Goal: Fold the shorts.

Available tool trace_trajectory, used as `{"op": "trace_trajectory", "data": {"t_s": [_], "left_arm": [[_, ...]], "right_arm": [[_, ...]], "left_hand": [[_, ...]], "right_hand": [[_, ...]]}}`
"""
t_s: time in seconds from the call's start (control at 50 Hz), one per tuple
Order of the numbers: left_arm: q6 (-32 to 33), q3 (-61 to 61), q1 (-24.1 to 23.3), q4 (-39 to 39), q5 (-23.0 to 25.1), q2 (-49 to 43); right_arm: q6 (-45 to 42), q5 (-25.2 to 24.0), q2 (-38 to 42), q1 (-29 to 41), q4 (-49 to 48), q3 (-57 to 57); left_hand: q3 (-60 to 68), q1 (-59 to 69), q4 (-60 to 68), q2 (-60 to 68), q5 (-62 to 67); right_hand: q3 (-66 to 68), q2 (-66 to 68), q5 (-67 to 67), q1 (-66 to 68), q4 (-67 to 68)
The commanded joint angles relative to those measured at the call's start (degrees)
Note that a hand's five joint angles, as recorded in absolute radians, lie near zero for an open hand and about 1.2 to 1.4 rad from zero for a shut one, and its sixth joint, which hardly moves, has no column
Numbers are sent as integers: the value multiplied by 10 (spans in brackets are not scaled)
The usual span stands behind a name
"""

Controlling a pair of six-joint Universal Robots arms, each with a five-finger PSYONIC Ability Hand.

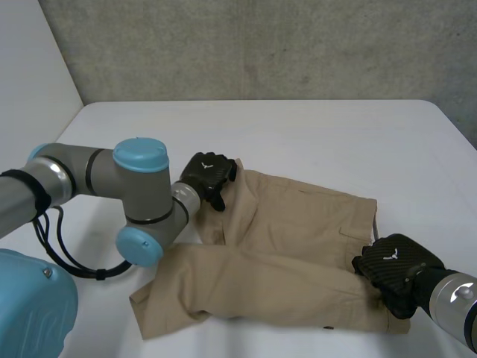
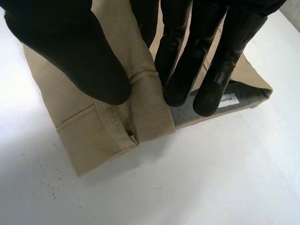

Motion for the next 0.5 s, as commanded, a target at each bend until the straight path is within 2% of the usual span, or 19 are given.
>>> {"op": "trace_trajectory", "data": {"t_s": [0.02, 0.22, 0.3, 0.32, 0.38, 0.5], "left_arm": [[-1, 0, 3, 0, 21, -11], [0, 13, 4, 1, 19, -25], [0, 13, 4, 1, 15, -28], [0, 12, 4, 1, 12, -27], [2, 5, 4, -3, -6, -20], [36, -59, 10, -19, -65, 65]], "right_arm": [[0, 0, 1, 0, -1, 1], [0, 0, 0, -1, -1, 1], [0, 0, 0, -2, -1, 1], [0, 0, 0, -2, -1, 1], [0, 0, 0, -2, -1, 1], [0, 0, 0, -2, -1, -1]], "left_hand": [[28, 19, 30, 29, 34], [118, 108, 119, 118, 123], [269, 259, 270, 269, 274], [397, 388, 399, 398, 403], [471, 461, 472, 471, 476], [471, 461, 473, 471, 476]], "right_hand": [[123, 126, 134, 250, 117], [123, 126, 134, 250, 117], [123, 126, 134, 250, 117], [123, 126, 134, 250, 117], [123, 126, 134, 250, 117], [123, 126, 134, 250, 117]]}}
